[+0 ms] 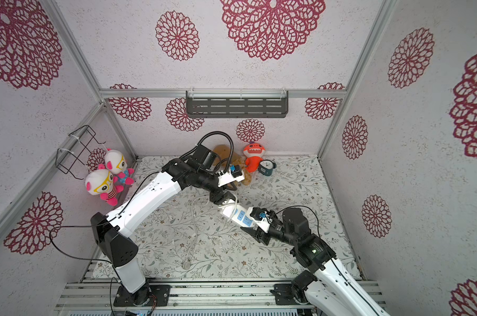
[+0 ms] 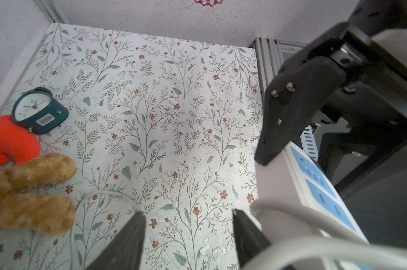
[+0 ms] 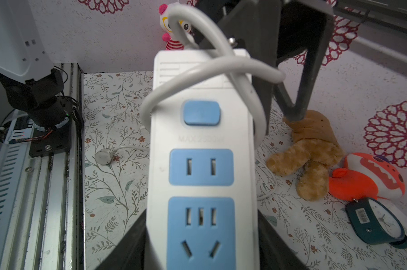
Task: Wrap the cord around the power strip
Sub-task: Wrap the power cord around the power strip.
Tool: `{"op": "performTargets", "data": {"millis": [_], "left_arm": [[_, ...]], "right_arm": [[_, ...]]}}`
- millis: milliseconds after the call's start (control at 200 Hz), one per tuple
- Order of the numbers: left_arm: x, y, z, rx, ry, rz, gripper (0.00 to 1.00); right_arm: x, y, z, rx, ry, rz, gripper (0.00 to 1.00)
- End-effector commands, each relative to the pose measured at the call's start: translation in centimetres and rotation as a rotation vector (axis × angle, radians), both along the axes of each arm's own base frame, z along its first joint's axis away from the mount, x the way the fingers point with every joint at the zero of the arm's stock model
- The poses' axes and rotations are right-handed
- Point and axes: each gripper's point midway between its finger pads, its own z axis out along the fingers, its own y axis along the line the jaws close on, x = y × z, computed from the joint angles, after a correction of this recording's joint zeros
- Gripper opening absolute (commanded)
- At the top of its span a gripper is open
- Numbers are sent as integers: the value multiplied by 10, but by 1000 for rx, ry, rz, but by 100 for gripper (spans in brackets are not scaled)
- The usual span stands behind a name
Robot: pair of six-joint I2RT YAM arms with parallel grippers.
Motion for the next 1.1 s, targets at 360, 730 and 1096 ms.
{"op": "performTargets", "data": {"millis": [360,730,1096], "left_arm": [[15,10,-3,41,71,-39,74],[30,10,-13,101,53,-26,67],[26,-5,-28,-37,144,24,64]], "right_arm": [[-4,9,73,262,-187,49,0],[-8,9,71,300,-187,59,0],[-3,-3,92,371,-267,-20,0]]}}
